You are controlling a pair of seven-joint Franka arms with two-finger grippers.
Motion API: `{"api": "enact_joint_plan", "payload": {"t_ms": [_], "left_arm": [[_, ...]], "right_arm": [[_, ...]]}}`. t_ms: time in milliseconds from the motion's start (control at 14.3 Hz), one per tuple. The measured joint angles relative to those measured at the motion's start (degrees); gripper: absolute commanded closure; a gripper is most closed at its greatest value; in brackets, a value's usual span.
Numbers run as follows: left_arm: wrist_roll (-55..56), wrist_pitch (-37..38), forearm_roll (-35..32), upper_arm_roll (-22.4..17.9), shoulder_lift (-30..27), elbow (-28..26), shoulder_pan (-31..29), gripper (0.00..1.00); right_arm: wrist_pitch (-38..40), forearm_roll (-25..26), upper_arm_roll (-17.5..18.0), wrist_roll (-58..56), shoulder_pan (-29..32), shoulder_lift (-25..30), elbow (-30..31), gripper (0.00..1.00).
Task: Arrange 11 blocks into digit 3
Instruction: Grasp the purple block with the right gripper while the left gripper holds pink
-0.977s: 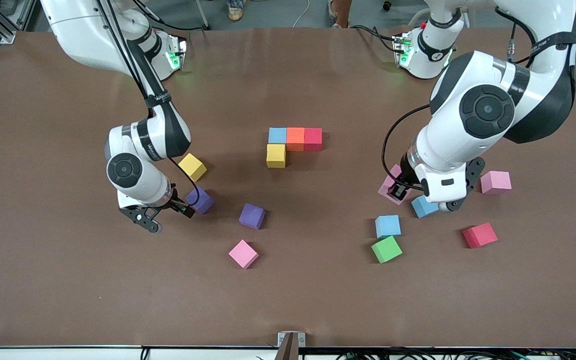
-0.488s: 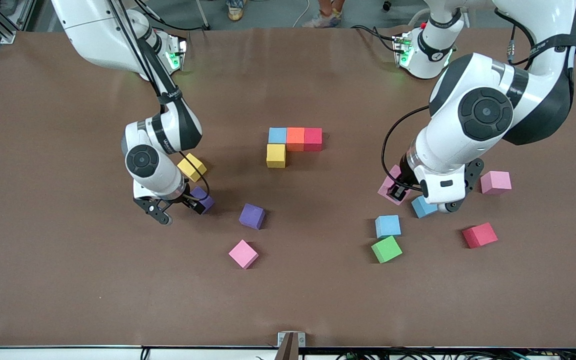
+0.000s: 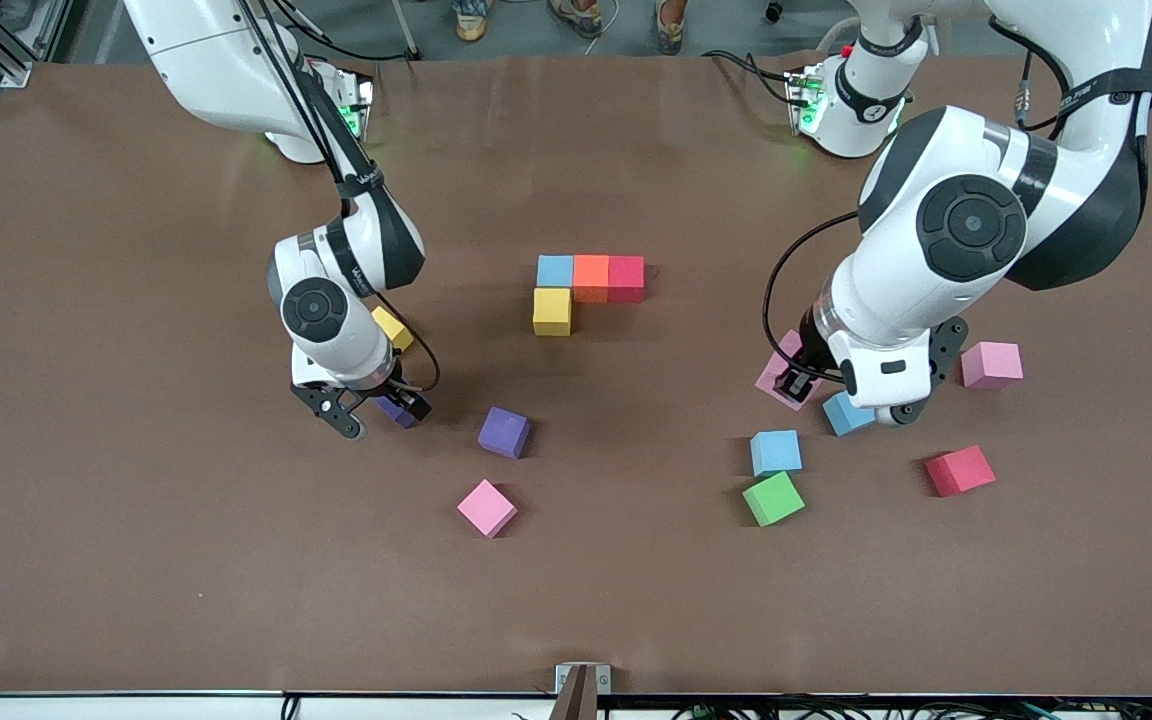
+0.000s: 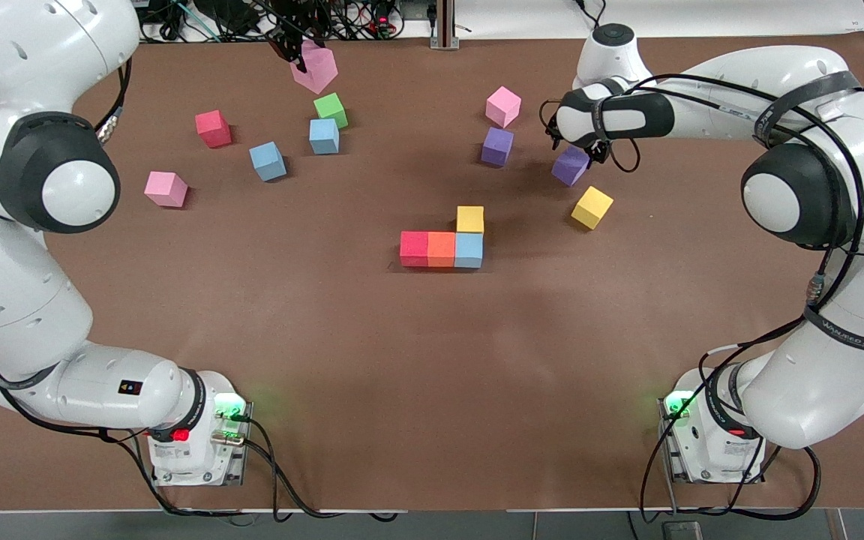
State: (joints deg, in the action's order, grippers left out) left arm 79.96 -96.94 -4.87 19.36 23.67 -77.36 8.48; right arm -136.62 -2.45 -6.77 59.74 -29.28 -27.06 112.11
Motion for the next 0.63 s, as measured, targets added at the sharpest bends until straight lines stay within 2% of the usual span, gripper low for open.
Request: {"api": "enact_joint_plan", "payload": {"t_ms": [628], "left_arm": [[-0.73,-0.02,0.00,-0.07,0.00,0.00,-0.30,0.98]], "right_arm": [[-2.97,0.00,-0.04,0.04,0.01,-1.91,1.29,0.04]]}}
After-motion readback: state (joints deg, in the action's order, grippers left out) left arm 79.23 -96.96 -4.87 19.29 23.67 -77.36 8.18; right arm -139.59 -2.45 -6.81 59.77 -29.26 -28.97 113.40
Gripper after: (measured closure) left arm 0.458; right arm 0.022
